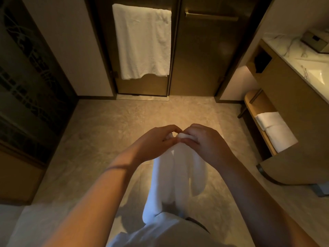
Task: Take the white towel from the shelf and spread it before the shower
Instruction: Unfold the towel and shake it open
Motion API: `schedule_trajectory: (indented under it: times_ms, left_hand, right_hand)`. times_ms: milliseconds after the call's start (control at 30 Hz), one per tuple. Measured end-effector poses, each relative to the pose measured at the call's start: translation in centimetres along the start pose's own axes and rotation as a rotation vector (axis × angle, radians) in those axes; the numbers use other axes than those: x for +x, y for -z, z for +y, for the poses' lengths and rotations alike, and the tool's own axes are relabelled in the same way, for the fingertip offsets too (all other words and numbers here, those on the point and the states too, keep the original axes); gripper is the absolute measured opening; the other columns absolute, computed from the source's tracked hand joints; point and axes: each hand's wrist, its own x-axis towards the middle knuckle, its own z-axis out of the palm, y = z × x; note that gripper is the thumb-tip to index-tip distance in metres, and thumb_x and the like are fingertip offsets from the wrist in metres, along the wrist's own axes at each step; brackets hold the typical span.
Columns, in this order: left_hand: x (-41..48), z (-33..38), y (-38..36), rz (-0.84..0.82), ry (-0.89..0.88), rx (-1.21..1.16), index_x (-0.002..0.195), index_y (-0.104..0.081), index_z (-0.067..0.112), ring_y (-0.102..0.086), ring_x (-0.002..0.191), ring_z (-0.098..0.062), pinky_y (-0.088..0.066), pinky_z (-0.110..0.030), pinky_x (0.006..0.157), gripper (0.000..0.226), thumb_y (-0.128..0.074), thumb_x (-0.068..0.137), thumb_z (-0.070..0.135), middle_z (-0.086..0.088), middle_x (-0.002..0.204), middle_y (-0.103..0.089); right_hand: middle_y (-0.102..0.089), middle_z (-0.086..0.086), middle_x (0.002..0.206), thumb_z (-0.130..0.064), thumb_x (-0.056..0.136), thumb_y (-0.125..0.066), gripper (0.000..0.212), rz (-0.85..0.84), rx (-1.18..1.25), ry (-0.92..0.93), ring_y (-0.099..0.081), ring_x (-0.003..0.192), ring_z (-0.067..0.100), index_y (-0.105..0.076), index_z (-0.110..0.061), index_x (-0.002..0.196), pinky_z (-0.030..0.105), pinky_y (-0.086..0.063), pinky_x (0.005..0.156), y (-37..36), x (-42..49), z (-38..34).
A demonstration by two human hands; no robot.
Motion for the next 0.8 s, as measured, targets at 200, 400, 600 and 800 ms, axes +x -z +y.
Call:
schedule_trajectory:
  times_ms: [200, 400, 600, 800]
  left_hand:
    - [0.3, 0.3, -0.4, 0.057, 0.005, 0.055, 0.087, -0.056, 0.039, -0.052, 0.075, 0.008, -0.036, -0.021, 0.057, 0.007, -0.05, 0.091, 0.04, 0.015, 0.074, -0.06]
    - [0.6, -0.1, 1.0, 0.163, 0.015, 0.094, 0.093, -0.056, 0.038, -0.054, 0.071, 0.003, -0.044, -0.022, 0.058, 0.007, -0.05, 0.091, 0.04, 0.013, 0.079, -0.061]
    - [0.6, -0.5, 2.6, 0.25, -0.031, 0.089, 0.091, -0.057, 0.035, -0.05, 0.065, -0.003, -0.034, -0.026, 0.055, 0.011, -0.049, 0.091, 0.042, 0.006, 0.078, -0.059]
    - [1.2, -1.1, 3.4, 0.31, 0.025, 0.078, 0.092, -0.057, 0.03, -0.052, 0.067, -0.015, -0.042, -0.032, 0.062, 0.009, -0.052, 0.092, 0.037, -0.004, 0.084, -0.062]
  right_hand:
    - [-0.058, -0.019, 0.073, -0.044, 0.079, -0.07, 0.015, 0.002, 0.055, -0.135, -0.054, 0.074, 0.0, -0.061, -0.032, 0.079, 0.013, -0.035, 0.056, 0.2, -0.5, 1.1]
    - [-0.059, -0.023, 0.076, -0.043, 0.079, -0.065, 0.011, 0.026, 0.03, -0.256, -0.055, 0.076, -0.004, -0.064, -0.033, 0.084, 0.021, -0.046, 0.061, 1.1, -1.2, 3.5]
    - [-0.063, -0.014, 0.074, -0.032, 0.087, -0.061, 0.008, 0.036, 0.028, -0.378, -0.059, 0.068, 0.006, -0.065, -0.028, 0.082, 0.036, -0.053, 0.064, 1.3, -2.4, 6.4]
    - [-0.062, -0.02, 0.072, -0.029, 0.09, -0.06, 0.009, 0.191, 0.063, -0.376, -0.057, 0.07, 0.001, -0.067, -0.03, 0.084, 0.021, -0.038, 0.056, 1.7, -1.3, 6.6]
